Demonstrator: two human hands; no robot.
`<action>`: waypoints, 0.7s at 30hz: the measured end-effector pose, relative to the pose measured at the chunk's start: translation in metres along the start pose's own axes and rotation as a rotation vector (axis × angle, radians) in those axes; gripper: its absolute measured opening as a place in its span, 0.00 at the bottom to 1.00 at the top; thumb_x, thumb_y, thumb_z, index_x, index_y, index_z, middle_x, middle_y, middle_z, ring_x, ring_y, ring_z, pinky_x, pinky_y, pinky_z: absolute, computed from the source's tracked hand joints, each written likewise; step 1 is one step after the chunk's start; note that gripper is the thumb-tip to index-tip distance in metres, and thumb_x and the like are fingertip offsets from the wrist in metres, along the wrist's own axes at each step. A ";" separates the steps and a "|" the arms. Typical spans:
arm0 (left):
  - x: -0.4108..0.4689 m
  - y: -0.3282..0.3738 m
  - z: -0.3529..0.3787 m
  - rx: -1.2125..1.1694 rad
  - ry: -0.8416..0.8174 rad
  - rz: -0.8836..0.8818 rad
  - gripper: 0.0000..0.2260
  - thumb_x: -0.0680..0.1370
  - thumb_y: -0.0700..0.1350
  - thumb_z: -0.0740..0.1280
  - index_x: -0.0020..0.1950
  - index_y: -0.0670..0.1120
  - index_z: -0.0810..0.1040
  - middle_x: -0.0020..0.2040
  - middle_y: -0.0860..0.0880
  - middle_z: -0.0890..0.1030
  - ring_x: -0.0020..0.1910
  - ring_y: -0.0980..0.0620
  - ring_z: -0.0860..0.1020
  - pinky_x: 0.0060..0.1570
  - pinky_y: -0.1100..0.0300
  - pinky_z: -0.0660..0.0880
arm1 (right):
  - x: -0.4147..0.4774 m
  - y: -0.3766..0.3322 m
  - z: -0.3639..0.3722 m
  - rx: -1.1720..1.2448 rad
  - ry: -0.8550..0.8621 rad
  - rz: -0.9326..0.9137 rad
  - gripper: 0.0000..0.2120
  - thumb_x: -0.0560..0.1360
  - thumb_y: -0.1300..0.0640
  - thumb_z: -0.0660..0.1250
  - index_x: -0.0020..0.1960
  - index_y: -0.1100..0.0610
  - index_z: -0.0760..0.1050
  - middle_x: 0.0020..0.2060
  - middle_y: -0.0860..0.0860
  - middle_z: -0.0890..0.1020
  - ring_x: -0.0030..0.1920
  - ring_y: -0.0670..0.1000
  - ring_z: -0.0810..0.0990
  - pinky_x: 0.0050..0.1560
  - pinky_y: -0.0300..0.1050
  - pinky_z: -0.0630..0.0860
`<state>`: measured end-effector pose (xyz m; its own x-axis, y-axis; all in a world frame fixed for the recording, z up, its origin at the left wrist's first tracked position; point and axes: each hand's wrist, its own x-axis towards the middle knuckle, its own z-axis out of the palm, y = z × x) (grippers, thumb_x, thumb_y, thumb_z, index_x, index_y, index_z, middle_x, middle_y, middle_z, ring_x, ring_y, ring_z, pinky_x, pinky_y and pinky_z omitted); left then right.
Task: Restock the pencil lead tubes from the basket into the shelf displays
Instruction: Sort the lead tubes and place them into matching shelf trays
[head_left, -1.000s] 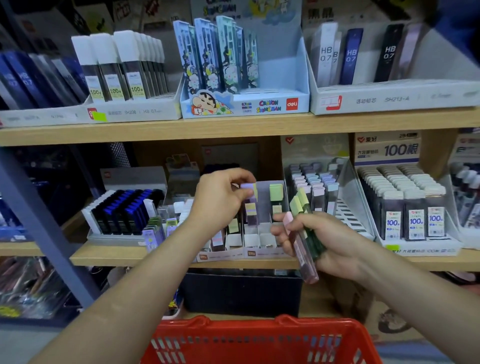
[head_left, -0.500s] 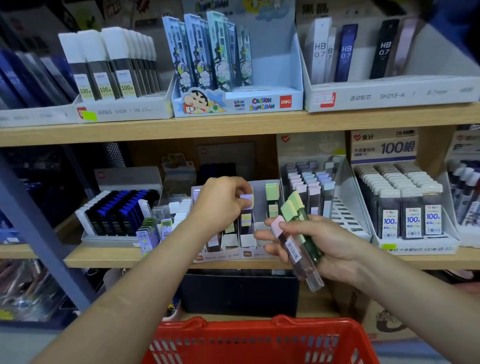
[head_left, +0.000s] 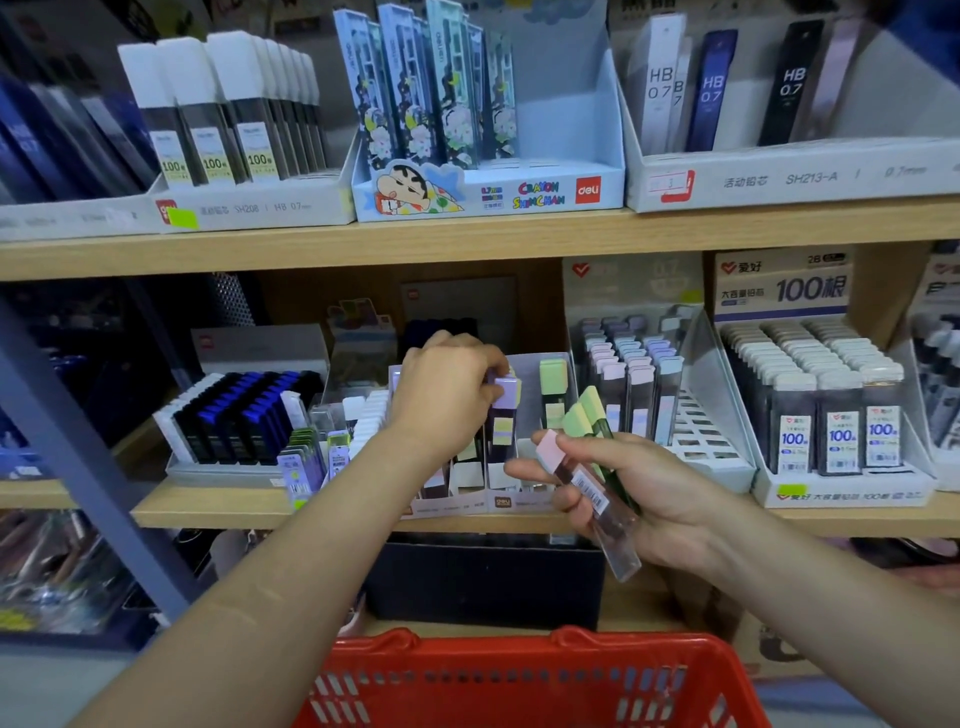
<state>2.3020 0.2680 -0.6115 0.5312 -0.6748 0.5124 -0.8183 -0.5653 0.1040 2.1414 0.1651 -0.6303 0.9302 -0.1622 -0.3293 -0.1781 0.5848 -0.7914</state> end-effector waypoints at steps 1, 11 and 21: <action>-0.001 0.000 -0.003 -0.020 0.020 0.015 0.09 0.78 0.46 0.67 0.57 0.50 0.81 0.55 0.51 0.80 0.57 0.49 0.72 0.53 0.53 0.68 | 0.001 0.000 0.000 0.007 -0.009 0.001 0.18 0.77 0.60 0.65 0.66 0.63 0.69 0.54 0.65 0.83 0.25 0.47 0.75 0.23 0.36 0.73; -0.032 0.013 -0.035 -0.859 -0.442 -0.078 0.04 0.75 0.43 0.72 0.49 0.46 0.83 0.42 0.48 0.85 0.45 0.51 0.84 0.51 0.50 0.81 | 0.002 0.000 0.013 -0.067 0.003 -0.041 0.13 0.73 0.52 0.70 0.51 0.59 0.77 0.36 0.55 0.79 0.23 0.47 0.73 0.19 0.35 0.70; -0.035 -0.025 -0.058 -1.183 -0.205 -0.217 0.09 0.71 0.33 0.72 0.45 0.46 0.80 0.40 0.48 0.84 0.41 0.53 0.82 0.42 0.61 0.77 | 0.003 -0.001 0.015 -0.156 -0.240 -0.050 0.11 0.73 0.51 0.66 0.48 0.58 0.73 0.28 0.51 0.73 0.17 0.41 0.63 0.16 0.31 0.56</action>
<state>2.2909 0.3336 -0.5827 0.6192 -0.7426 0.2552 -0.3466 0.0332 0.9374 2.1486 0.1761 -0.6228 0.9851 0.0155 -0.1712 -0.1599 0.4481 -0.8795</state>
